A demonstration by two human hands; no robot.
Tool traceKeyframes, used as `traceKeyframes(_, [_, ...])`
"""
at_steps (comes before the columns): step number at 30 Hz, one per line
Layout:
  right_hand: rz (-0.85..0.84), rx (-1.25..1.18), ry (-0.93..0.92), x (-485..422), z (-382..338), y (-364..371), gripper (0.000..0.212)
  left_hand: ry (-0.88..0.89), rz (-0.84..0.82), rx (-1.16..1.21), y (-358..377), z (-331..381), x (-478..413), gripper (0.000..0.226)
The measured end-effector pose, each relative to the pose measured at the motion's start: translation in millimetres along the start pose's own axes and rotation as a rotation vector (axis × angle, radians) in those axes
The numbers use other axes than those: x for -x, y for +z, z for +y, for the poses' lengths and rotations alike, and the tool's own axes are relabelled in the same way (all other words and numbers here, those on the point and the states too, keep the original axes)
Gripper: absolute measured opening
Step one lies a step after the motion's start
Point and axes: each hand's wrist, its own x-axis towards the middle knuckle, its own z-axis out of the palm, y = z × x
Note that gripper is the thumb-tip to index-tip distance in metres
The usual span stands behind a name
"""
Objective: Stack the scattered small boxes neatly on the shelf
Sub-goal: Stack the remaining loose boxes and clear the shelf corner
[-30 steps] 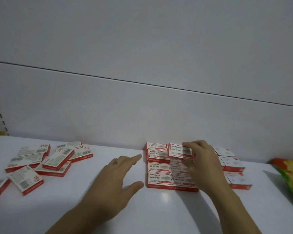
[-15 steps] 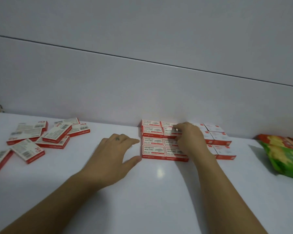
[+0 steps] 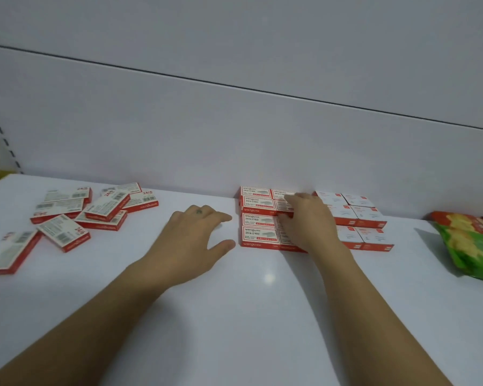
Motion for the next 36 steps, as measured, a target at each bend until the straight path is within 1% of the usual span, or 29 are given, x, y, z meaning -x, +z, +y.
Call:
traceKeyframes(2, [0.038,-0.023,-0.065,5,-10,-4,0.05,0.0,0.01,-0.008,-2,-1,-2,0.052])
traceKeyframes(3, [0.063,-0.046,-0.109,8,-19,-6,0.054,0.001,0.021,-0.015,-4,-3,-1,0.052])
traceKeyframes(5, [0.095,-0.075,-0.211,13,-40,-10,0.056,0.009,0.042,-0.041,-10,-7,-1,0.051])
traceKeyframes(8, [0.067,-0.093,-0.339,20,-72,-13,0.057,-0.002,0.054,-0.118,-25,-18,-2,0.052])
traceKeyframes(14, [-0.011,-0.066,-0.499,24,-113,-14,0.061,-0.115,-0.02,-0.219,-60,-63,22,0.054])
traceKeyframes(16, [-0.032,-0.074,-0.529,25,-124,-13,0.061,-0.181,-0.069,-0.235,-75,-84,37,0.053])
traceKeyframes(20, [-0.054,-0.085,-0.565,30,-140,-6,0.059,-0.261,-0.162,-0.267,-100,-126,68,0.041])
traceKeyframes(21, [-0.059,-0.09,-0.565,32,-142,-4,0.059,-0.264,-0.169,-0.266,-102,-134,74,0.041])
traceKeyframes(23, [-0.068,-0.106,-0.575,34,-145,0,0.059,-0.283,-0.159,-0.286,-103,-147,82,0.049])
traceKeyframes(25, [-0.064,-0.112,-0.595,37,-147,2,0.059,-0.29,-0.14,-0.345,-97,-154,83,0.058])
traceKeyframes(29, [-0.041,-0.127,-0.591,41,-146,3,0.058,-0.251,-0.106,-0.379,-85,-159,76,0.054])
traceKeyframes(34, [-0.04,-0.124,-0.572,43,-137,5,0.058,-0.274,-0.234,-0.422,-86,-162,69,0.055])
traceKeyframes(36, [-0.03,-0.13,-0.566,43,-135,5,0.057,-0.271,-0.248,-0.46,-87,-157,66,0.055])
